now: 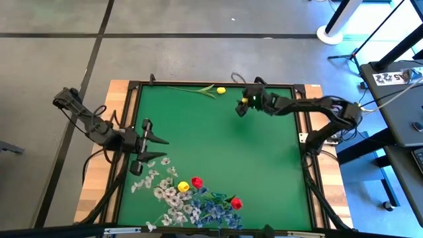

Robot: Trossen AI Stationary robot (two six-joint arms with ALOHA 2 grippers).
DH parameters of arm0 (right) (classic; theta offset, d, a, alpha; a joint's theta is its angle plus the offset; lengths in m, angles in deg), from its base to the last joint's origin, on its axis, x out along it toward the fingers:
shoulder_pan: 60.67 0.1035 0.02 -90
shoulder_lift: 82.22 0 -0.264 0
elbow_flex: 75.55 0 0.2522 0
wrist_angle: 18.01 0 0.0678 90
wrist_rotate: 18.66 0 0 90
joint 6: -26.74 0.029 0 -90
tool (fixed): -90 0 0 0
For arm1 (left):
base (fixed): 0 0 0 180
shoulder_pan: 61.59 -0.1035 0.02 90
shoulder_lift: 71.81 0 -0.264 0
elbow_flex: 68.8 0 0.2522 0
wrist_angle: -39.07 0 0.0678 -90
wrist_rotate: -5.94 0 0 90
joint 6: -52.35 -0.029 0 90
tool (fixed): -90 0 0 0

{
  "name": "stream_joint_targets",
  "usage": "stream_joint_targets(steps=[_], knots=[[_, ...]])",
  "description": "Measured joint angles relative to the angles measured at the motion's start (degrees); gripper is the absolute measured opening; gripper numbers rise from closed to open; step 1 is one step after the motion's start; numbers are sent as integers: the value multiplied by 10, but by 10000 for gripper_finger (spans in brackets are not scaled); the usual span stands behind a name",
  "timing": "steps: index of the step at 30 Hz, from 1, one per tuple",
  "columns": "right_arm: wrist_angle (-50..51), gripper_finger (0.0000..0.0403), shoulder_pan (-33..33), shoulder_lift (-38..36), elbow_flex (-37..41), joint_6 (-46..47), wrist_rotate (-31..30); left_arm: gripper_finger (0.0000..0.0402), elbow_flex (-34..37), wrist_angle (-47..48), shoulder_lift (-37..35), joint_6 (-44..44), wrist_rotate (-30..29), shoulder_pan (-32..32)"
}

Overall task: Sort flowers into vase by color
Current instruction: Put the yellow flower into the purple vase

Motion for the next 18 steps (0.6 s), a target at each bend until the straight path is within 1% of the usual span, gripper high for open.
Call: stream_joint_targets(steps=[3,5,8,12,16,18], knots=[[-2,264,-29,36,-29,-42,53,165,9,-1,0,7,0,0],[-2,264,-36,68,-56,-71,74,165,15,0,0,7,-1,0],[6,264,-45,123,-110,-89,80,165,19,-1,0,7,-1,0],[43,264,-54,194,-189,-92,105,165,28,-3,0,11,0,0],[61,264,-53,240,-252,-104,111,165,36,-2,0,30,0,0],[67,264,-53,256,-270,-99,106,165,38,-2,0,43,0,1]])
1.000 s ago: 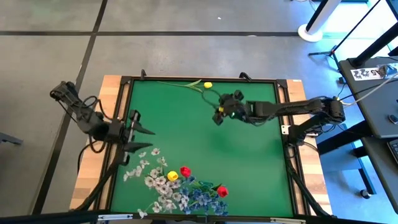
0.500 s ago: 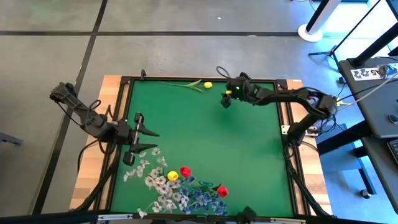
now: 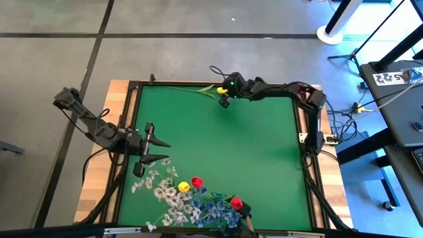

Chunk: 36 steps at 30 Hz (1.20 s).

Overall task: Sort flowers into vase by color
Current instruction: Put the yellow flower into the purple vase

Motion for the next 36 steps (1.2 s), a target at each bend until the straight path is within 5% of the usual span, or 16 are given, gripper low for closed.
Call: stream_joint_targets(steps=[7,17,30,36], knots=[[-3,255,0,29,-30,51,-44,165,5,0,1,26,4,20],[-2,134,-12,34,-29,156,-44,165,5,-8,1,25,3,32],[-1,10,-18,38,-29,194,46,165,5,-8,1,24,3,32],[76,8,3,16,-29,198,103,165,5,-8,1,24,3,32]])
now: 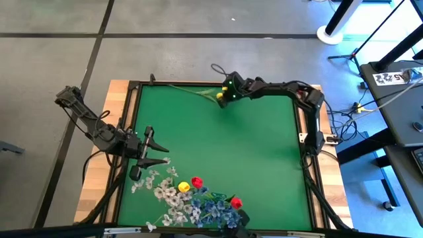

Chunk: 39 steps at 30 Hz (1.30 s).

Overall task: Sort flowers into vase by color
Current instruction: Put the yellow flower into the purple vase

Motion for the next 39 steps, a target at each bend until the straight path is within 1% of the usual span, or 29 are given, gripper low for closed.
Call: stream_joint_targets(steps=[2,6,9,12,14,17,20,23,26,30,32,34,35,39], knots=[[60,4,18,-21,0,-12,-2,165,0,0,0,0,0,0],[193,6,66,-61,0,-29,-29,165,0,0,0,-10,0,0],[283,4,113,-92,0,-36,-50,165,0,4,2,-35,20,0],[362,4,169,-117,0,-30,-90,165,0,-5,12,-45,33,-5],[399,14,208,-133,0,-7,-124,165,0,-14,23,-45,33,-14],[435,48,258,-156,0,31,-136,165,0,-29,46,-45,53,-37],[459,97,302,-183,0,57,-152,165,0,-61,82,-42,82,-69],[479,149,338,-208,0,81,-203,165,0,-100,118,-44,92,-100],[504,198,366,-227,1,104,-256,165,0,-124,139,-45,110,-125],[459,246,386,-238,23,128,-361,165,0,-144,148,-45,124,-146],[407,257,379,-237,41,126,-382,165,0,-150,148,-45,132,-154],[331,259,360,-235,65,107,-376,165,0,-150,147,-42,137,-159],[283,258,348,-233,80,96,-363,165,0,-150,147,-40,137,-159],[118,238,293,-221,145,56,-295,165,0,-147,147,-30,139,-159]])
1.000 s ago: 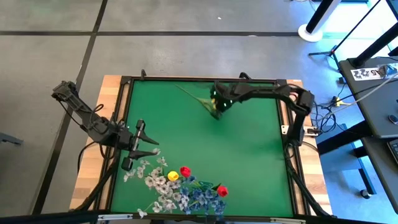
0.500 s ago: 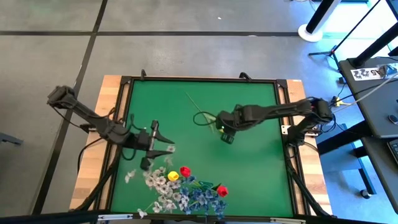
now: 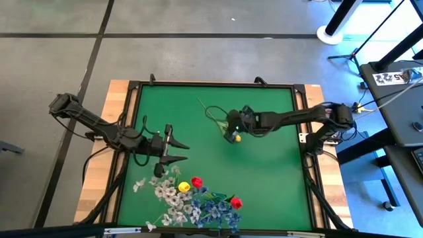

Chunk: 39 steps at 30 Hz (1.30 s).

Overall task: Sort flowers into vase by color
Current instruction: Put the yellow flower into the purple vase

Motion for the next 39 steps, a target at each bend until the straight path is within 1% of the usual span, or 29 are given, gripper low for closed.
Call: stream_joint_targets(steps=[4,7,10,14,19,22,24,26,28,32,34,37,39], knots=[[-82,214,-49,32,45,-29,69,165,0,3,0,4,-1,0],[-97,206,-60,68,55,-48,94,165,0,5,0,5,-3,0],[-97,204,-61,100,55,-48,74,165,0,7,0,12,-5,0],[-105,195,-62,117,52,-59,90,165,0,8,0,25,-5,0],[-103,153,-62,111,53,-47,101,165,0,13,0,34,-5,-2],[-92,143,-62,96,53,-49,102,165,0,14,0,34,-5,-1],[-84,145,-62,81,51,-52,108,165,0,18,0,34,-5,-1],[-95,158,-62,69,48,-53,125,165,0,18,0,34,-5,-1],[-96,178,-62,68,48,-48,142,165,0,20,0,35,-5,-1],[-99,220,-61,76,48,-48,146,165,0,28,0,45,-5,-1],[-96,233,-62,84,48,-48,148,165,0,33,0,49,-5,-1],[-102,239,-62,104,48,-49,165,165,0,33,0,50,-5,-1],[-105,234,-62,114,46,-65,169,165,0,34,0,55,-5,-1]])
